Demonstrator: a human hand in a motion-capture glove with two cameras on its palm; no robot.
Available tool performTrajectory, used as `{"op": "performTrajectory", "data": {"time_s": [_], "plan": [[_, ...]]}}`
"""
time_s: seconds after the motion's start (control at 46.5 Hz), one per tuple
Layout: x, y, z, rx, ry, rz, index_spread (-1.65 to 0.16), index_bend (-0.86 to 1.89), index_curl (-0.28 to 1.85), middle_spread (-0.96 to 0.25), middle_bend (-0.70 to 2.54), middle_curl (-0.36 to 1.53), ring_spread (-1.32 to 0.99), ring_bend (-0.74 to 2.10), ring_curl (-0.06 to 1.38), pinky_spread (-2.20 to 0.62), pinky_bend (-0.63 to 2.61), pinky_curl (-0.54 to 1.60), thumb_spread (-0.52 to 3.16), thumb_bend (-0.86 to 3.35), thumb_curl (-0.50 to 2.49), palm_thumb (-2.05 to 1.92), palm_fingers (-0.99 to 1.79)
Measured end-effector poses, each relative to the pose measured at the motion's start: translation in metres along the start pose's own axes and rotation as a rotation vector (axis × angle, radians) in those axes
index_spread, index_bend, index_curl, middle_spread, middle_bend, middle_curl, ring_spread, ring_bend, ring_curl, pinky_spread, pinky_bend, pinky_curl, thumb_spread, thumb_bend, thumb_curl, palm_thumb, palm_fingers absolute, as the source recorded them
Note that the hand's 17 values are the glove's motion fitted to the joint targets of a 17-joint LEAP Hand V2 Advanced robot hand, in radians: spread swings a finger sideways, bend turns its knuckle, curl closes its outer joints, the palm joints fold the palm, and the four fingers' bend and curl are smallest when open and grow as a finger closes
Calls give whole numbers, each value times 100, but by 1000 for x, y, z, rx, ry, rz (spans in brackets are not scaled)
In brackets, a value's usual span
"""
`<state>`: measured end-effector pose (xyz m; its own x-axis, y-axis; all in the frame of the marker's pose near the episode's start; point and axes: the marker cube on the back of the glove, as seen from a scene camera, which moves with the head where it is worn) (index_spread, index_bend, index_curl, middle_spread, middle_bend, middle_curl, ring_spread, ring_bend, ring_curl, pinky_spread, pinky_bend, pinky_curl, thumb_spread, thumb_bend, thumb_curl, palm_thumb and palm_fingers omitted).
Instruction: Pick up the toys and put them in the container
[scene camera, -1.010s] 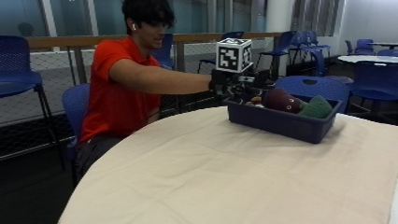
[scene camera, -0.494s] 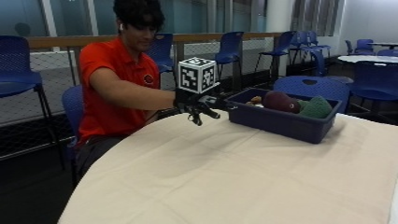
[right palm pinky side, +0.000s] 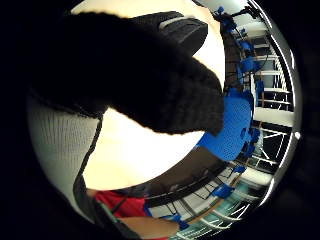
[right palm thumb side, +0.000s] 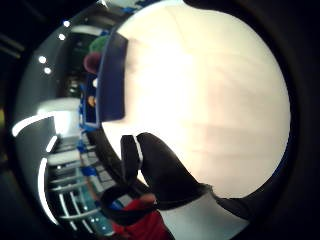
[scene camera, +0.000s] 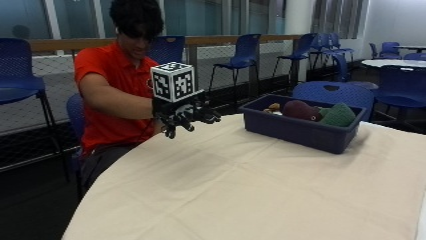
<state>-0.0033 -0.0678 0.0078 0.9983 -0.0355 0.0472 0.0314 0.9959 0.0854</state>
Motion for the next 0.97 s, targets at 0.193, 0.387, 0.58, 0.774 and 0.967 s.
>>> {"op": "performTrajectory", "data": {"time_s": [0.193, 0.387, 0.58, 0.774, 0.967], "plan": [[2, 8, -10, 24, -1, 11, -34, 16, 31, -5, 10, 16, 11, 14, 11, 14, 123, 33, 103, -8, 16, -11, -24], [-2, 15, -21, 29, 45, 10, -35, 16, 31, -5, 10, 16, 11, 15, 11, 15, 123, 33, 103, -8, 15, -11, -22], [1, 22, -34, 56, 67, 21, -35, 16, 31, -5, 10, 16, 11, 15, 11, 15, 122, 33, 103, -8, 15, -11, -22], [14, 30, -51, 81, 44, 39, -35, 16, 31, -5, 11, 16, 11, 16, 11, 14, 122, 33, 104, -8, 15, -11, -20], [19, 32, -59, 91, 38, 43, -35, 16, 31, -5, 11, 16, 11, 16, 12, 14, 122, 33, 104, -8, 15, -10, -19]]}}
